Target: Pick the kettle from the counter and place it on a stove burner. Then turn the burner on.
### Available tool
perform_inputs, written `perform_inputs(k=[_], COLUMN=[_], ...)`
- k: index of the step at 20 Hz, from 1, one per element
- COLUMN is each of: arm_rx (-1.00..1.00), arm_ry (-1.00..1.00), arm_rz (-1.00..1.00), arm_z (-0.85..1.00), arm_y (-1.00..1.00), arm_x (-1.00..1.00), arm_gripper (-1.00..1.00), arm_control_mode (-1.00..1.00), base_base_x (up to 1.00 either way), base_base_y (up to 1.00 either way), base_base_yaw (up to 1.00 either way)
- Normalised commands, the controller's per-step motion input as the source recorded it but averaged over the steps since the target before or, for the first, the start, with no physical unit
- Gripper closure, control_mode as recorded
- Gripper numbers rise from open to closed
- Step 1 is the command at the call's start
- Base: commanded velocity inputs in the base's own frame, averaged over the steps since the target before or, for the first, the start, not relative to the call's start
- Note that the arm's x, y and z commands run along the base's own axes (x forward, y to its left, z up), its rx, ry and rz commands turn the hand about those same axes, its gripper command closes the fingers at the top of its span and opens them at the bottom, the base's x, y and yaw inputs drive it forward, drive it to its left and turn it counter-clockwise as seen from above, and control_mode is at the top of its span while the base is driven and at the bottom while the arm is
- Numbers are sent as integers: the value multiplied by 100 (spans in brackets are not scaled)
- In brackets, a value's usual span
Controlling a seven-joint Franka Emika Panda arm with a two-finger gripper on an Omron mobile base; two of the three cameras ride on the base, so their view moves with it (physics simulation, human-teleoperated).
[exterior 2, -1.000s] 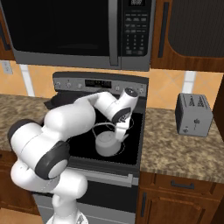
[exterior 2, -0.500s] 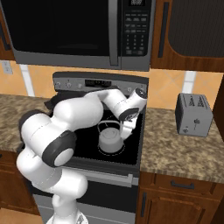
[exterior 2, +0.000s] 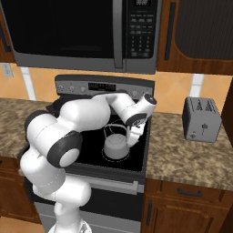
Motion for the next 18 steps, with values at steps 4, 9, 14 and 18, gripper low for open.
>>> perform_inputs(k=[4,9,14,18], arm_rx=[0,0,0,0], arm_ry=[0,0,0,-1], arm_rz=[0,0,0,0], arm_z=[0,0,0,5], arm_y=[0,0,-1,0], arm_x=[0,0,0,-12], arm_gripper=[100,-100,-100,-100], arm_control_mode=[-100,-100,-100,-100], base_base_x=[0,0,0,0], base_base_y=[0,0,0,0], base_base_yaw=[0,0,0,0])
